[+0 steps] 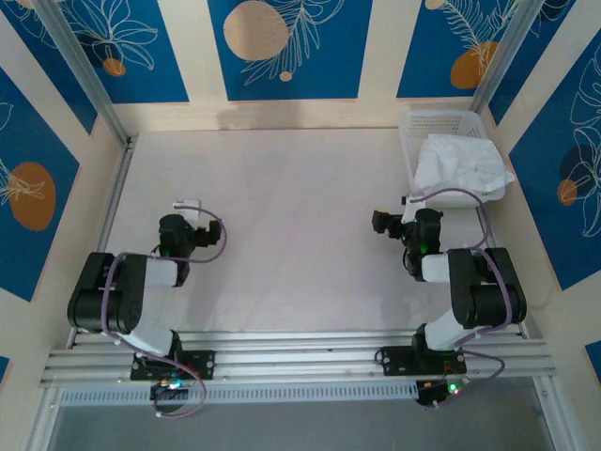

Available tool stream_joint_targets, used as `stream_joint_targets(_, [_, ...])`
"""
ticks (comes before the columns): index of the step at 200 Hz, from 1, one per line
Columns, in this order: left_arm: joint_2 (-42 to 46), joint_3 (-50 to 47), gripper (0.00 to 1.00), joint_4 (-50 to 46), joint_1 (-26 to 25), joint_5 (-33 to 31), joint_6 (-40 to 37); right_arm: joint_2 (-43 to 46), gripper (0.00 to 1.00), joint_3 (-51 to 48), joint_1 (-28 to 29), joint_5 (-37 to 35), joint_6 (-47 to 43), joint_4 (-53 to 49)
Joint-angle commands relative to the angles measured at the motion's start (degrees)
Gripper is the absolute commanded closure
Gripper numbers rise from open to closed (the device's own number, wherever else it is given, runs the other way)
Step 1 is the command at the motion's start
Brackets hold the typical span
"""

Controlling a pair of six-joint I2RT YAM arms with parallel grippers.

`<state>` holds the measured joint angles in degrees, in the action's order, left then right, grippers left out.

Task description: Fold the inside-out t-shirt

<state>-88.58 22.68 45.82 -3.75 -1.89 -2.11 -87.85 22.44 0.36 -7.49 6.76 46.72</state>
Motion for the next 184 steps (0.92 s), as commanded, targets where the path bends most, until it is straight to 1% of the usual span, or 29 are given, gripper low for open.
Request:
stream_joint_targets(1, [0.8, 1.0, 0.01, 0.5, 0.1, 1.3, -0.9, 0.5, 0.01, 0.3, -0.1, 0.6, -0.6, 1.9])
stream_joint_targets(53, [0.8, 1.0, 0.01, 0.5, 0.1, 1.3, -0.8, 0.5, 0.01, 0.4, -0.2, 0.6, -0.5, 1.9])
stream_joint_targets(85, [0.8, 1.1, 0.01, 0.4, 0.2, 1.5, -0.8, 0.7, 0.01, -0.8, -0.2, -3.4, 1.3, 3.8])
stream_joint_targets(129, [0.8, 1.0, 0.01, 0.6, 0.2, 1.4, -0.8, 1.0, 0.01, -1.6, -0.6, -3.2, 2.0, 4.8])
stream_joint_targets(142, [1.1, 0.8, 0.01, 0.7, 0.2, 1.8, -0.9, 2.9, 0.01, -3.0, -0.8, -5.1, 2.9, 5.6])
stream_joint_targets(156, [2.8, 2.2, 0.01, -3.6, 0.1, 2.5, -1.6, 6.6, 0.01, -5.5, -0.9, -5.2, 2.9, 7.3])
stream_joint_targets(165, [5.1, 4.2, 0.01, -9.2, 0.1, 2.0, -1.3, 10.4, 0.01, -6.2, -0.7, -5.3, 2.7, 4.7])
stream_joint_targets(174, [7.8, 5.7, 0.01, -13.8, 0.0, 0.9, -0.7, 15.0, 0.01, -5.6, -0.6, -5.5, 3.3, -0.5])
stream_joint_targets(184, [12.1, 6.0, 0.01, -17.2, -0.3, 0.0, -0.1, 21.9, 0.01, -2.7, -0.7, -6.9, 6.3, -12.0])
